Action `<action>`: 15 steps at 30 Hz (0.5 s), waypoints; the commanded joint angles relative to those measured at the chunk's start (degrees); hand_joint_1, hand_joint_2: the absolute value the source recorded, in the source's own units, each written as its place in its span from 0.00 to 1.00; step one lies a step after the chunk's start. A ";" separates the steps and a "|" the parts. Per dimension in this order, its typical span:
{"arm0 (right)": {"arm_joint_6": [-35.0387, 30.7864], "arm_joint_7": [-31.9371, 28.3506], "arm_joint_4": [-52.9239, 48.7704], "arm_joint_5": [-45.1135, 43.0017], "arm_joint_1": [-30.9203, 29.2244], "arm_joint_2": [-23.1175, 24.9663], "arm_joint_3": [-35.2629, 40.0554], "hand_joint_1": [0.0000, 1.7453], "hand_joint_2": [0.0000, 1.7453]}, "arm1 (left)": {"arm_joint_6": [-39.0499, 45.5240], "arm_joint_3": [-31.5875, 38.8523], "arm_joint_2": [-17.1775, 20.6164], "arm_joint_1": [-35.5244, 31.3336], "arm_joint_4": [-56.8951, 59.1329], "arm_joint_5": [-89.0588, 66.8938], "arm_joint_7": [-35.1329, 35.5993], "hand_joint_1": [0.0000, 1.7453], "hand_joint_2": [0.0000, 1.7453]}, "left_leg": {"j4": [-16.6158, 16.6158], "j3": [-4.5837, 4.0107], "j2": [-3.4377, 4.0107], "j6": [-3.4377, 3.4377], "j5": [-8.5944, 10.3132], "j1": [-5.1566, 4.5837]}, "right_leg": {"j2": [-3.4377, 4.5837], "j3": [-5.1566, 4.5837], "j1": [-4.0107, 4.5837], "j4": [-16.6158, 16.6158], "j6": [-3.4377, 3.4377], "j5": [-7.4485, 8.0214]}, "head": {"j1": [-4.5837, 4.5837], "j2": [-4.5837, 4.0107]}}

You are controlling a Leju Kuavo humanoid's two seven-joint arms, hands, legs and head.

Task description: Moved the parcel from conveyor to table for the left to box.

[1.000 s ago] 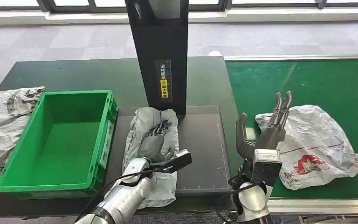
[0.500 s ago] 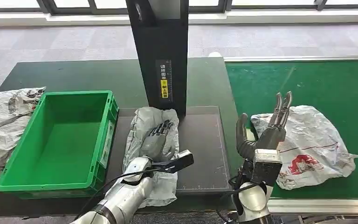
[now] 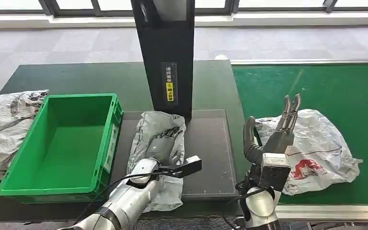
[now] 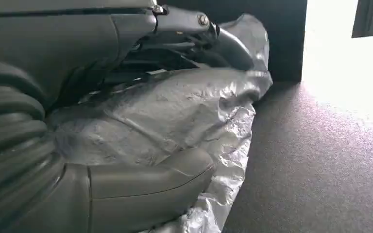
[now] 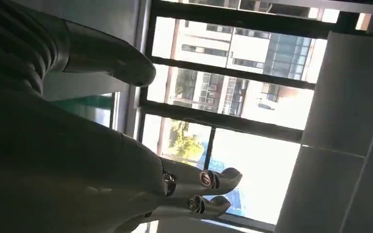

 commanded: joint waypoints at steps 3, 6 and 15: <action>0.75 0.09 1.53 0.05 0.51 -1.50 1.03 0.00 1.00 | -1.06 -0.87 1.52 1.53 4.09 -2.16 0.20 1.00 1.00 | -0.15 0.13 0.30 0.06 0.03 -0.04 | -0.11 0.08 0.03 -0.16 -0.08 0.07 | -0.02 0.00; 1.53 0.09 0.83 0.34 0.98 -1.10 0.33 0.00 1.00 | -1.03 0.29 1.57 1.53 4.08 -2.47 -0.50 1.00 1.00 | -0.23 0.58 0.42 0.08 0.04 -0.06 | -0.11 0.08 0.02 -0.22 -0.10 0.10 | 0.00 0.00; 2.19 0.09 1.37 0.46 0.37 -0.71 -0.74 0.00 1.00 | 1.17 1.08 1.90 1.33 3.75 -3.99 0.67 1.00 1.00 | -0.11 0.61 0.31 0.05 -0.02 -0.07 | 0.00 0.07 -0.01 -0.10 -0.07 0.05 | 0.00 0.00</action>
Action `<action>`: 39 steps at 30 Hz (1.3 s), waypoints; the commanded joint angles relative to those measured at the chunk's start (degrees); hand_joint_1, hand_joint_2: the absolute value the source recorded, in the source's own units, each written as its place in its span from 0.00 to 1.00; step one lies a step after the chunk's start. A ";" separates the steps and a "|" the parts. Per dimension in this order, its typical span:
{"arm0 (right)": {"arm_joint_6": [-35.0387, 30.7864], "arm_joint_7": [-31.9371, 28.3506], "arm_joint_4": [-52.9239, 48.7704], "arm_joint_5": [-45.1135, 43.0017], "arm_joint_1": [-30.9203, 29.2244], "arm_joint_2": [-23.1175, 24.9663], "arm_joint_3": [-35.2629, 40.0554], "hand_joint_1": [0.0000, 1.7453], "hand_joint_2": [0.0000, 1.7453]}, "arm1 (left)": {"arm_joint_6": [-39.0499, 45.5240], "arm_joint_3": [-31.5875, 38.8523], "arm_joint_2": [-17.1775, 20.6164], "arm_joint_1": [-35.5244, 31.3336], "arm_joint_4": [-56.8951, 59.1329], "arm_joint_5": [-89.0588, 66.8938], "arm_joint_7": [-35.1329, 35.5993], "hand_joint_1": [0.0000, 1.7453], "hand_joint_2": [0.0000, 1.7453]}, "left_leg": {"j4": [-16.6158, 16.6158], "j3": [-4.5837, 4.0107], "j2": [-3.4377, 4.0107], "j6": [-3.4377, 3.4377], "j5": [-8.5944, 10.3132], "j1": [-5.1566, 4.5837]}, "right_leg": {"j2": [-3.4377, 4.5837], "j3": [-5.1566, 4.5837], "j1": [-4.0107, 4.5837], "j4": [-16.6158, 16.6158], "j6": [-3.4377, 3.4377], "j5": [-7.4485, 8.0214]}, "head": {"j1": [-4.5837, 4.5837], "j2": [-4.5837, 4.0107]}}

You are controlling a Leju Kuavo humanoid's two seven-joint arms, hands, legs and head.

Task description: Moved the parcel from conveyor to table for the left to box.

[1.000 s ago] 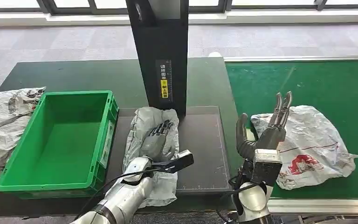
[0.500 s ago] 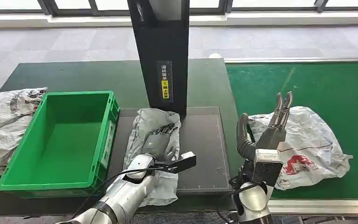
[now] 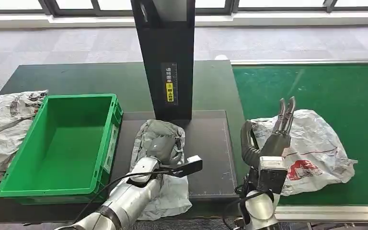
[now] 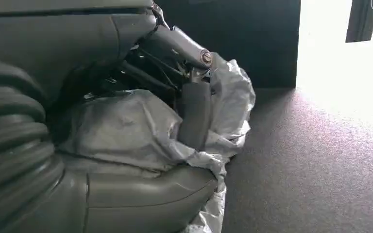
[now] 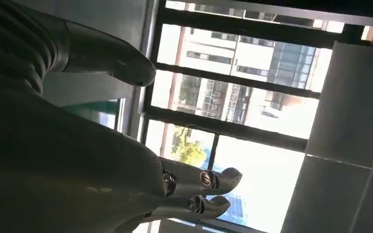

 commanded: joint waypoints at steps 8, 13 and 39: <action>0.70 0.13 2.16 0.77 -0.67 0.45 -0.71 0.00 1.00 | 23.94 -26.92 13.50 4.34 -26.30 -3.45 25.28 1.00 1.00 | -0.01 -0.23 0.46 0.00 0.05 0.05 | 0.08 -0.38 0.08 0.00 -0.11 0.12 | 0.00 0.00; -0.43 0.13 3.01 -0.03 -1.27 0.30 0.33 0.00 1.00 | 23.94 -37.33 22.74 0.73 -40.50 -3.45 34.75 1.00 1.00 | 0.04 -0.57 0.50 -0.11 0.14 0.15 | 0.08 -0.76 0.15 0.13 -0.19 0.15 | 0.00 0.00; 0.21 0.13 3.33 0.59 -2.52 1.58 -1.51 0.00 1.00 | 23.94 -21.23 29.69 3.94 -52.07 -3.45 34.75 1.00 1.00 | -0.09 -0.50 0.62 -0.05 0.13 0.09 | 0.10 -0.71 0.11 0.00 -0.19 0.16 | -0.02 0.00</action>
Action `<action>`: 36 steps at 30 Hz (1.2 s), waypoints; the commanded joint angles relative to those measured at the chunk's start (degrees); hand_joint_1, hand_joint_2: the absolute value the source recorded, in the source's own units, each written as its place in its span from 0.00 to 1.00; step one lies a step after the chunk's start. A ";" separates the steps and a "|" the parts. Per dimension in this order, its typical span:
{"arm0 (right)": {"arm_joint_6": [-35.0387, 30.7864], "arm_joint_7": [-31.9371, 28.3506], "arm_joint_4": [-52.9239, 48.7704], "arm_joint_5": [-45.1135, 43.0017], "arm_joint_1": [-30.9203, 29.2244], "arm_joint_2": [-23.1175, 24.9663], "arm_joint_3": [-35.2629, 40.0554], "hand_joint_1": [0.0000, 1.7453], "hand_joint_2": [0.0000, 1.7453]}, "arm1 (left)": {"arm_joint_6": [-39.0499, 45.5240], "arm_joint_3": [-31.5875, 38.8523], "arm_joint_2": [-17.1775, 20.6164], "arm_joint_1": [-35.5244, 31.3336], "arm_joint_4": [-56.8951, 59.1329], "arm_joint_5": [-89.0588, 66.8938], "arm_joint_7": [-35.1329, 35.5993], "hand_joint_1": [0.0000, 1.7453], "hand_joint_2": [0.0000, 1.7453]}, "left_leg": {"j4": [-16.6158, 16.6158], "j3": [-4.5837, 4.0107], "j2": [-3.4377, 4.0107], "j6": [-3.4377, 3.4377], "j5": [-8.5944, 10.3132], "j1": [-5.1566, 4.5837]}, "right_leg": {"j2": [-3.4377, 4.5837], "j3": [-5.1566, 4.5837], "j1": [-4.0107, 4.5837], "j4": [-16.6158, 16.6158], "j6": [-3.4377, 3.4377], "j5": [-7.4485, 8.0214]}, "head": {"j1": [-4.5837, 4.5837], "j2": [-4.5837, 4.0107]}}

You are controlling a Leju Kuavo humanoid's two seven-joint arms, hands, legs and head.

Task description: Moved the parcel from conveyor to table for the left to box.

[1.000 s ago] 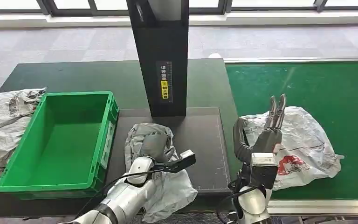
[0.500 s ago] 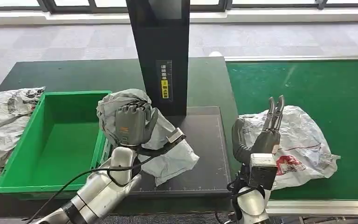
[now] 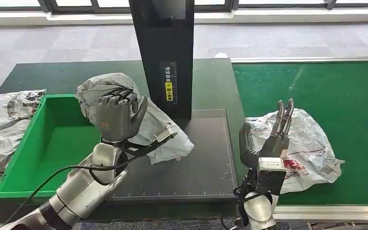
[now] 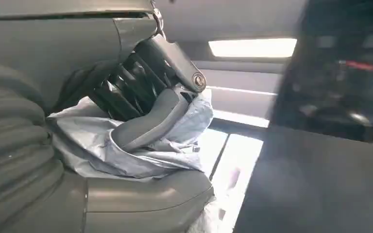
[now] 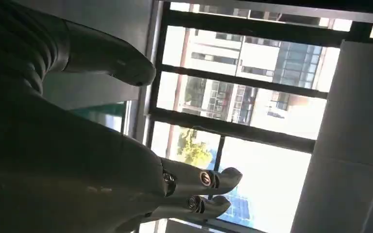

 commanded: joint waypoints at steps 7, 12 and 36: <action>-0.52 0.11 2.00 0.54 -0.63 -0.15 -0.43 0.00 1.00 | -0.06 22.62 -0.83 6.29 -0.43 -3.16 -0.31 1.00 1.00 | -0.06 0.08 0.36 0.07 -0.02 0.01 | -0.07 0.04 0.07 -0.09 -0.06 0.04 | 0.00 0.00; -0.19 0.11 0.48 0.82 0.90 -0.41 -0.67 0.00 1.00 | -0.06 42.42 -9.27 9.62 -2.91 -3.16 -13.89 1.00 1.00 | -0.07 0.10 0.42 0.08 -0.04 0.01 | -0.09 0.03 0.08 -0.09 -0.08 0.02 | -0.02 0.00; 3.16 0.11 -0.71 2.29 2.55 0.32 -2.94 0.00 1.00 | -0.06 82.76 -27.40 2.26 -3.73 -0.66 -52.48 0.00 0.00 | -0.05 0.02 0.19 0.07 0.01 0.01 | -0.30 0.00 0.08 -0.10 -0.07 0.00 | -0.02 0.00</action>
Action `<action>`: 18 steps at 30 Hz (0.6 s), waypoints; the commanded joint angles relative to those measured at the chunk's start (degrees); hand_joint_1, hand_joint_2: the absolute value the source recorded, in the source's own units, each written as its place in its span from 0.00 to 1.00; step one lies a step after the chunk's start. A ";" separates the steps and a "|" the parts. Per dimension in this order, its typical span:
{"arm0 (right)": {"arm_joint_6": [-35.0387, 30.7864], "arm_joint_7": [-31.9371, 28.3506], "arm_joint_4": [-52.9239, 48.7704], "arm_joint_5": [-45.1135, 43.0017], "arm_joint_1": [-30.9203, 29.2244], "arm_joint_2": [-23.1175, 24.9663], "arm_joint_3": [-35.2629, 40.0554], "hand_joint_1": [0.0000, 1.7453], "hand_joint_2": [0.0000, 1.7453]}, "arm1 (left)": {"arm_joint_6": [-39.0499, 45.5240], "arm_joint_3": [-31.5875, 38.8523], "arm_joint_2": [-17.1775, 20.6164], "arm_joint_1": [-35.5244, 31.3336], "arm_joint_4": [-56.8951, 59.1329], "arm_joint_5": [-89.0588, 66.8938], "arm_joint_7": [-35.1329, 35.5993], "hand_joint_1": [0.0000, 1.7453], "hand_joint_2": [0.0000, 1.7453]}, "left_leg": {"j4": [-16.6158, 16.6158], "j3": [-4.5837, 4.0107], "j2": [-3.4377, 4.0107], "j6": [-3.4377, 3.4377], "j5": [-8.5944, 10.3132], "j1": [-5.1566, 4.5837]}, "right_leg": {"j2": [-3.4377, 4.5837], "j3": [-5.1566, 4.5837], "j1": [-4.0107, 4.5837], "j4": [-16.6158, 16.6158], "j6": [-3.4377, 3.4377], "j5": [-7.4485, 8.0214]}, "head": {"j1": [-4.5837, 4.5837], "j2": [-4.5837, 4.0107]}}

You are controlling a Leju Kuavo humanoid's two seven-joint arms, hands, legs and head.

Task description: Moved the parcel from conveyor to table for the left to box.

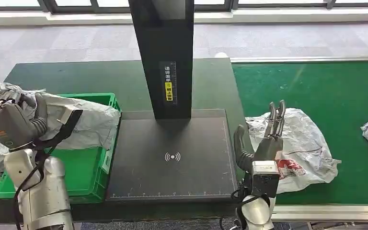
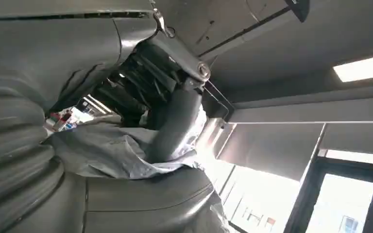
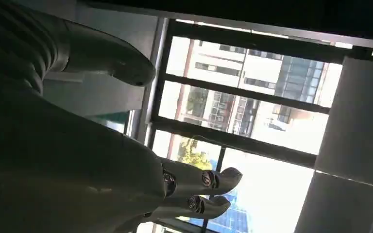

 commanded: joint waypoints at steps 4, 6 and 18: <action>0.64 0.13 1.70 1.49 -0.50 0.61 -3.73 0.00 1.00 | -0.04 11.98 -4.77 -5.74 7.20 -1.95 -1.44 0.00 0.00 | -0.05 0.09 0.15 0.09 0.01 0.02 | -0.33 0.15 0.09 -0.09 -0.07 -0.01 | 0.00 0.00; 0.74 0.13 2.04 1.76 -0.65 0.68 -4.30 0.00 1.00 | -0.04 11.41 -4.74 -5.55 7.59 -2.31 -0.68 0.00 0.00 | -0.08 0.11 0.12 0.09 0.03 0.03 | -0.42 0.19 0.11 -0.13 -0.08 0.00 | 0.00 0.00; -6.43 1.99 15.66 14.42 -6.30 0.71 -16.60 0.00 1.00 | -0.04 10.79 -4.70 -5.00 8.40 -1.77 0.05 0.00 0.00 | -0.10 0.12 0.14 0.09 0.06 0.03 | -0.31 0.21 0.09 -0.19 -0.04 0.06 | 0.00 0.00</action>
